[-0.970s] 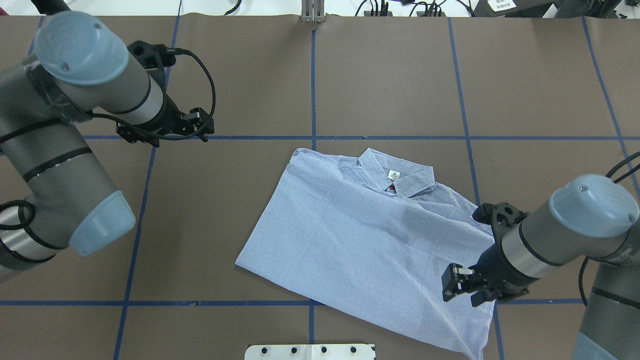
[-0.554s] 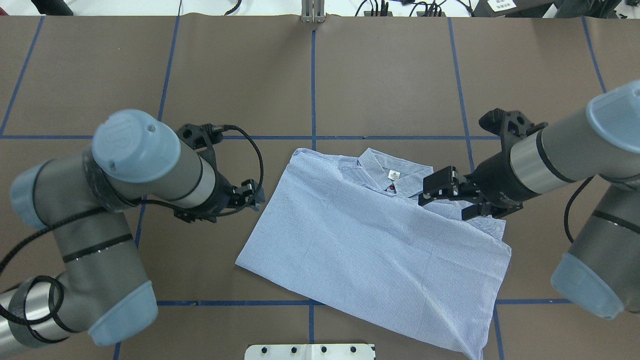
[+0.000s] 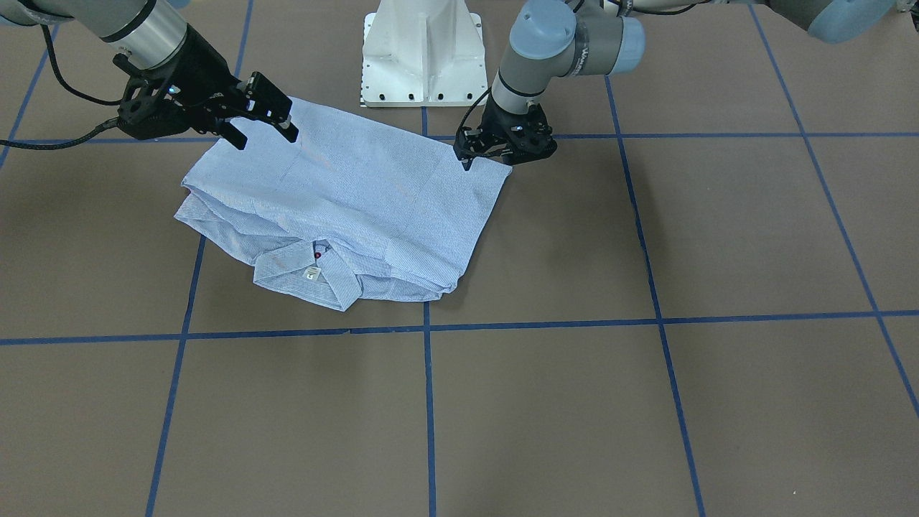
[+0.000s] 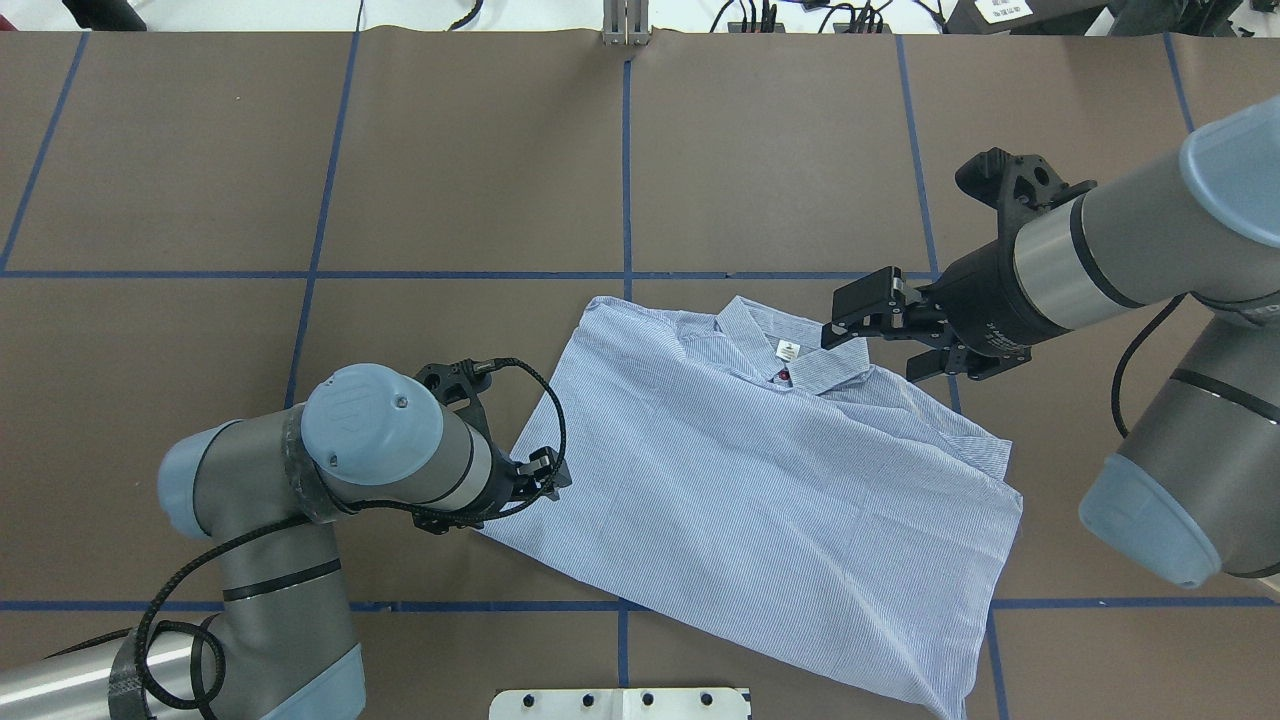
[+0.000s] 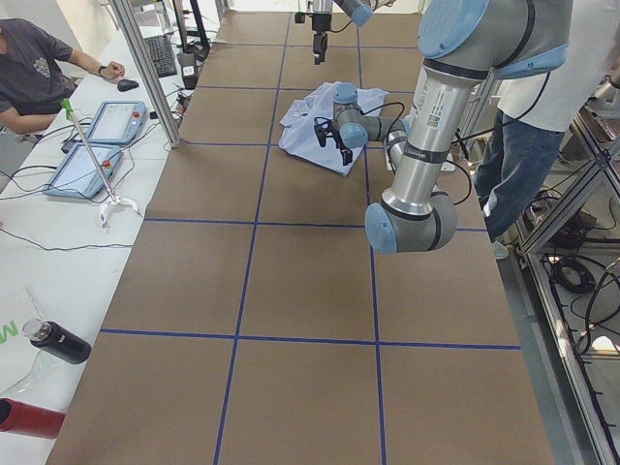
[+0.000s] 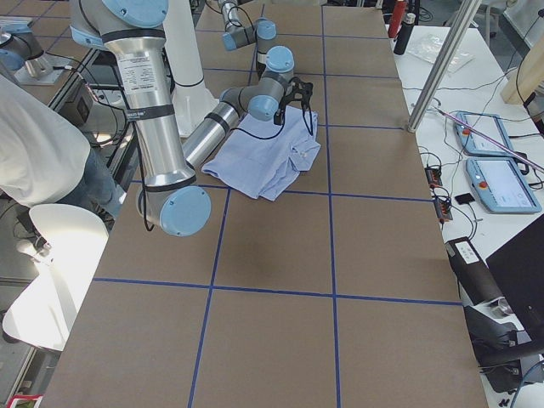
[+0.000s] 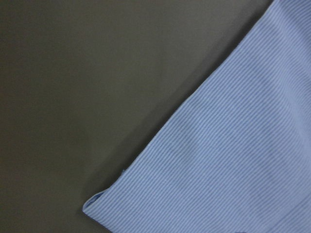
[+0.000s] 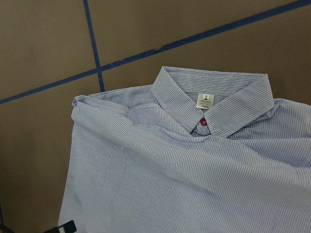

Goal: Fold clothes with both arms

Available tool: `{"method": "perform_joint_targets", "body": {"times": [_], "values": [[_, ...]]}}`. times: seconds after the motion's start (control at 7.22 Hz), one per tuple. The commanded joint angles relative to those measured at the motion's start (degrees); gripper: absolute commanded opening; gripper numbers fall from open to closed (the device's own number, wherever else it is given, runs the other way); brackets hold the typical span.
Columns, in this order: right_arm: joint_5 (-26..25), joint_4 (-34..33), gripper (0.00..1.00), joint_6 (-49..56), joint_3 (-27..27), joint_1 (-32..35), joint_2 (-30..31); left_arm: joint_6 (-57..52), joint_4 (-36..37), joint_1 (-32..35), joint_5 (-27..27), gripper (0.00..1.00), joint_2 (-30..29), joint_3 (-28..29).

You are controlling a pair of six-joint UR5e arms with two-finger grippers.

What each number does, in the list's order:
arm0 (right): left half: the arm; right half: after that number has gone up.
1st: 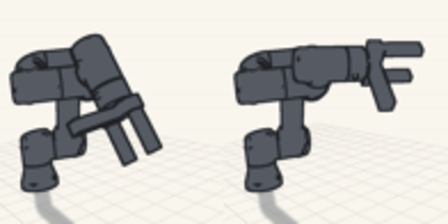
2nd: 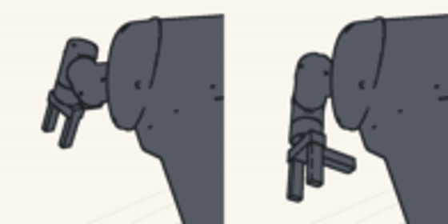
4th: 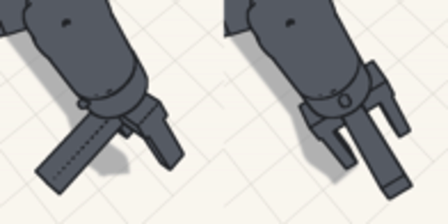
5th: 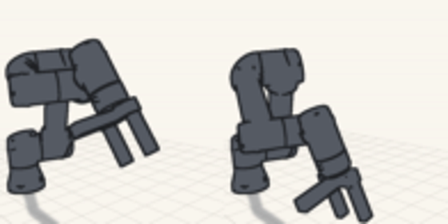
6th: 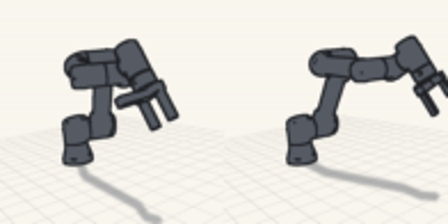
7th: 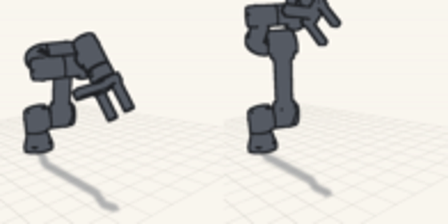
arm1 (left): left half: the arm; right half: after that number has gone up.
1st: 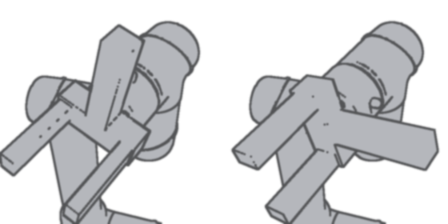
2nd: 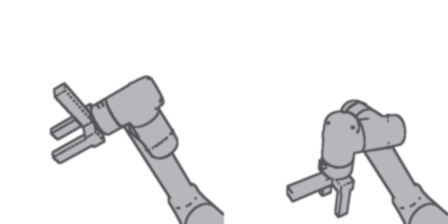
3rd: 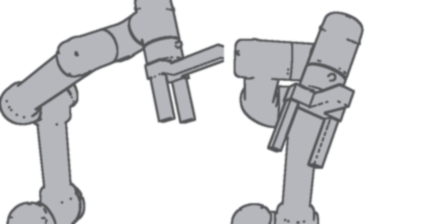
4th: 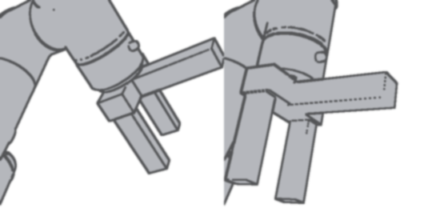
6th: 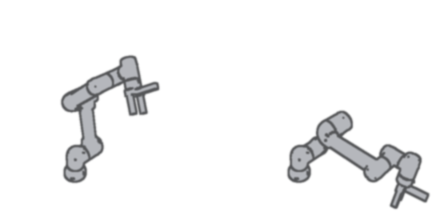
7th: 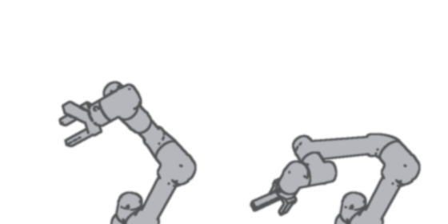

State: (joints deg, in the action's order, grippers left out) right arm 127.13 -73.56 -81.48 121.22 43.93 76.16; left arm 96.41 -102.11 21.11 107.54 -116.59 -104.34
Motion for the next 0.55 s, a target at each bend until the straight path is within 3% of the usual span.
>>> {"method": "perform_joint_targets", "body": {"times": [0.0, 0.42], "values": [[-0.22, 0.00, 1.00, 0.00, -0.11, -0.07, -0.22, 1.58, 0.06, -0.20, -0.13, 0.89, 0.75, 0.81], [-0.22, 0.00, 1.00, 0.00, -0.11, -0.16, -0.22, 1.67, 0.41, -0.29, -0.05, 0.87, 1.98, 0.81]]}}
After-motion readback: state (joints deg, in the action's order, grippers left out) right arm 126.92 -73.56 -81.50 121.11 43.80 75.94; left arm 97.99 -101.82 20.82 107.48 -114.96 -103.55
